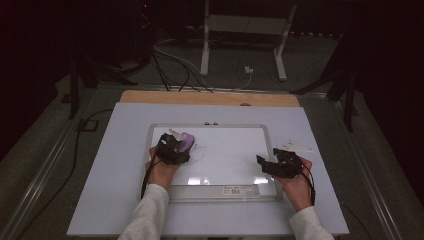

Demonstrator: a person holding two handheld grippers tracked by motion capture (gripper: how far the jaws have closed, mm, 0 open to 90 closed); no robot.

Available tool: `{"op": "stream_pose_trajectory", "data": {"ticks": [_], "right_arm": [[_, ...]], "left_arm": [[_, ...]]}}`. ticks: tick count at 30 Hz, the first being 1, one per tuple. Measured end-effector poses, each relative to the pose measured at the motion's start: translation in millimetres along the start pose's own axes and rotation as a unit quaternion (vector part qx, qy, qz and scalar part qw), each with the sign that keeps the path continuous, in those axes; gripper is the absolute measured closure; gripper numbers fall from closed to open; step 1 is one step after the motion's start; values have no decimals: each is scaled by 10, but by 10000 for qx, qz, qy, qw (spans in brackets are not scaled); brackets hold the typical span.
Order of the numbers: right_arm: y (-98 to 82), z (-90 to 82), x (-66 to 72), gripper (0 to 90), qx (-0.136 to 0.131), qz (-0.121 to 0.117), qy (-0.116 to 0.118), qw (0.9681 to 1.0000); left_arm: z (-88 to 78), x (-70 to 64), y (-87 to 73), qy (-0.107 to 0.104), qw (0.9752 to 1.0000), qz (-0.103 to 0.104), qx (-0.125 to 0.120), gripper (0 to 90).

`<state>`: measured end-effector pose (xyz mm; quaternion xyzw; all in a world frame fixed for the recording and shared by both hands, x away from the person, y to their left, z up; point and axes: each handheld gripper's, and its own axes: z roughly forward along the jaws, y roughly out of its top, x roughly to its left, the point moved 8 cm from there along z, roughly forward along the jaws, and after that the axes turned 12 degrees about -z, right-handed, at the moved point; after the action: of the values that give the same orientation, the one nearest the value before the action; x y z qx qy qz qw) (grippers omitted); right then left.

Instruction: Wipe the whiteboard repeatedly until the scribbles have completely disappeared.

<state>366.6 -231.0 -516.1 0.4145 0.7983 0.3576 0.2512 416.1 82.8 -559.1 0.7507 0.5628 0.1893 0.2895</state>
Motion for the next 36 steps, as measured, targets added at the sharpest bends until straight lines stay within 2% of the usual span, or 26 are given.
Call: {"op": "stream_pose_trajectory", "data": {"ticks": [3,5,8,9,10,12,14,16,17,18,19,20,22,23,25,26,27,29,30,31,32,33,35,36], "right_arm": [[-33,-21,-51,255,-10,82,-37,10000],[-48,-42,-88,246,-43,190,-16,9998],[-47,-53,-105,238,-80,244,-1,9997],[-46,-51,-101,233,-85,244,7,9997],[-46,-47,-95,228,-87,233,20,9997],[-48,-37,-75,212,-73,219,46,9997],[-48,-33,-51,202,-64,187,80,9998],[-49,-41,-50,201,-56,146,64,9999],[-48,-45,-55,201,-64,138,52,9999],[-48,-50,-61,201,-67,150,49,9999],[-46,-54,-73,201,-87,170,46,9998],[-45,-56,-81,201,-95,180,45,9998],[-44,-57,-91,203,-101,201,35,9997],[-41,-57,-91,204,-111,208,38,9997],[-32,-58,-80,205,-125,191,49,9997],[-29,-59,-73,205,-122,186,45,9997],[-20,-59,-61,205,-135,176,55,9997],[-7,-59,-47,206,-153,147,61,9998],[-3,-59,-39,206,-157,137,76,9998],[-1,-59,-33,206,-161,119,79,9998],[0,-61,-28,206,-159,104,76,9998],[-1,-62,-26,206,-154,88,66,9998],[-3,-72,-26,206,-155,79,56,9998],[-2,-79,-32,206,-162,75,42,9998]], "left_arm": [[8,-80,1,-118,9999,108,-17,420],[4,-255,-14,-296,9991,294,-22,420],[-21,-551,-58,-614,9958,674,-26,420],[-25,-602,-65,-633,9950,768,-22,420],[-23,-612,-61,-582,9950,809,-26,420],[-4,-582,-39,-543,9959,725,3,420],[33,-432,15,-185,9978,629,-28,419],[65,-229,62,104,9991,400,-18,419],[73,-151,74,182,9994,311,1,419],[88,-53,91,240,9997,97,22,419],[98,-9,103,236,9997,-15,30,419],[107,-2,114,247,9997,-31,38,419],[120,-46,131,247,9997,51,66,419],[129,-91,136,129,9999,56,57,419],[139,-247,140,-48,9997,243,75,420],[138,-373,135,-172,9990,396,97,420],[133,-502,122,-324,9979,547,86,419],[95,-776,68,-699,9928,969,117,419],[73,-882,39,-821,9898,1155,132,419],[58,-946,21,-864,9881,1264,136,419],[56,-954,22,-799,9884,1286,135,419],[62,-941,27,-825,9890,1222,160,419],[90,-814,67,-546,9921,1118,145,418],[107,-721,92,-421,9942,982,152,418]]}}
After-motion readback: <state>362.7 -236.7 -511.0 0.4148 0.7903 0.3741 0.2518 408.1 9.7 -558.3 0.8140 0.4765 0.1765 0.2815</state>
